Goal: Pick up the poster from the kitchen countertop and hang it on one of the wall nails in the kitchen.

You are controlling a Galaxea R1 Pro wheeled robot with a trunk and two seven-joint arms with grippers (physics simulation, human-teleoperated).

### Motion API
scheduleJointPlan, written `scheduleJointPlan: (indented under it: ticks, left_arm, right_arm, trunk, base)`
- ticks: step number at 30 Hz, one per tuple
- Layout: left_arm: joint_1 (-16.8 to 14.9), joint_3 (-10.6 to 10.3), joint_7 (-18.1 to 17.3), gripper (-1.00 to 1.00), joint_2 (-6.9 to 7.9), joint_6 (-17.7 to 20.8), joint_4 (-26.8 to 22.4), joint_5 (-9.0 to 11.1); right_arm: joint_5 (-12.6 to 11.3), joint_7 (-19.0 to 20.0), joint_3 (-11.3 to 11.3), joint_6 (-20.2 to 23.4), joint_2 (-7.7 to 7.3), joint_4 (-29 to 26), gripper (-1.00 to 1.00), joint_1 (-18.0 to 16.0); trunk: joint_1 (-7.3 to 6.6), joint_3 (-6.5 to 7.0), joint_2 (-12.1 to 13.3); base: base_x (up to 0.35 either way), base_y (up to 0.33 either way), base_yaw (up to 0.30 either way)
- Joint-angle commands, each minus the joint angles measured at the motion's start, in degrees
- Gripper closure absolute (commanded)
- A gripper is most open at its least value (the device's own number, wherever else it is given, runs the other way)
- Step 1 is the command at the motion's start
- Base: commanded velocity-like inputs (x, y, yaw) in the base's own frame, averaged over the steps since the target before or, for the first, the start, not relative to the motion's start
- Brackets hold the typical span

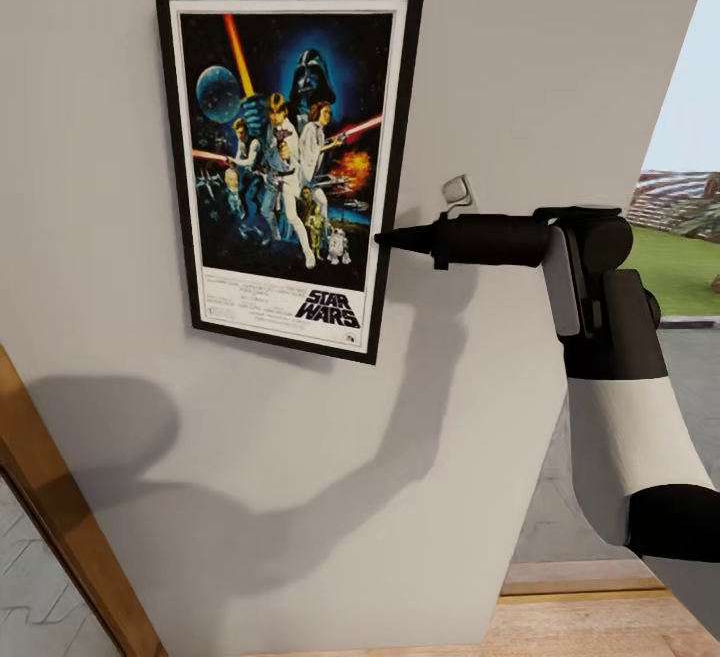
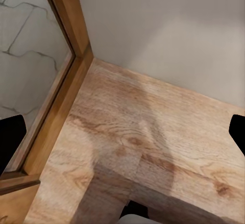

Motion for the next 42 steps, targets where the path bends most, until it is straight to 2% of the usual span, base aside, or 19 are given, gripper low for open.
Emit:
scheduleJointPlan:
  ticks: [1, 9, 17, 30, 40, 41, 42]
  left_arm:
    - [0.02, 0.12, -0.46, -1.0, -0.01, -0.01, -0.03, 0.59]
    - [0.02, 0.12, -0.46, -1.0, -0.01, -0.01, -0.03, 0.59]
    - [0.02, 0.09, -0.46, -1.0, 0.26, -0.01, -0.03, 0.59]
    - [0.03, 0.08, -0.46, -1.0, 0.34, -0.01, -0.03, 0.59]
    - [0.02, 0.08, -0.46, -1.0, 0.36, 0.07, -0.03, 0.59]
    - [0.02, 0.08, -0.46, -1.0, 0.34, 0.07, -0.03, 0.59]
    - [0.02, 0.08, -0.46, -1.0, 0.31, 0.07, -0.03, 0.59]
  right_arm:
    - [-0.34, -0.11, 0.06, 0.38, -0.04, 0.01, 1.0, -0.02]
    - [-0.34, -0.11, 0.06, 0.38, -0.04, 0.01, 1.0, -0.02]
    - [-0.26, -0.07, 1.98, 0.41, 0.03, -0.03, 1.0, -0.02]
    - [-0.31, -0.07, 2.1, 0.42, 0.04, -0.04, 1.0, -0.02]
    - [-0.28, -0.07, 2.03, 0.42, 0.04, -0.04, 1.0, -0.03]
    - [-0.25, -0.07, 2.02, 0.42, 0.04, -0.04, -1.0, -0.03]
    - [-0.24, -0.07, 2.02, 0.39, 0.04, -0.07, -1.0, -0.02]
  trunk:
    - [0.02, -0.02, -0.04]
    - [0.02, -0.02, -0.04]
    - [0.02, -0.02, -0.04]
    - [0.02, -0.02, -0.04]
    - [0.02, -0.02, -0.04]
    - [0.02, -0.02, -0.04]
    - [0.02, -0.02, -0.04]
  base:
    - [0.0, 0.0, 0.0]
    - [0.0, 0.0, 0.0]
    - [0.0, 0.0, 0.0]
    - [0.005, 0.0, 0.0]
    - [0.223, 0.0, 0.0]
    - [0.07, 0.0, 0.0]
    - [0.036, 0.0, 0.0]
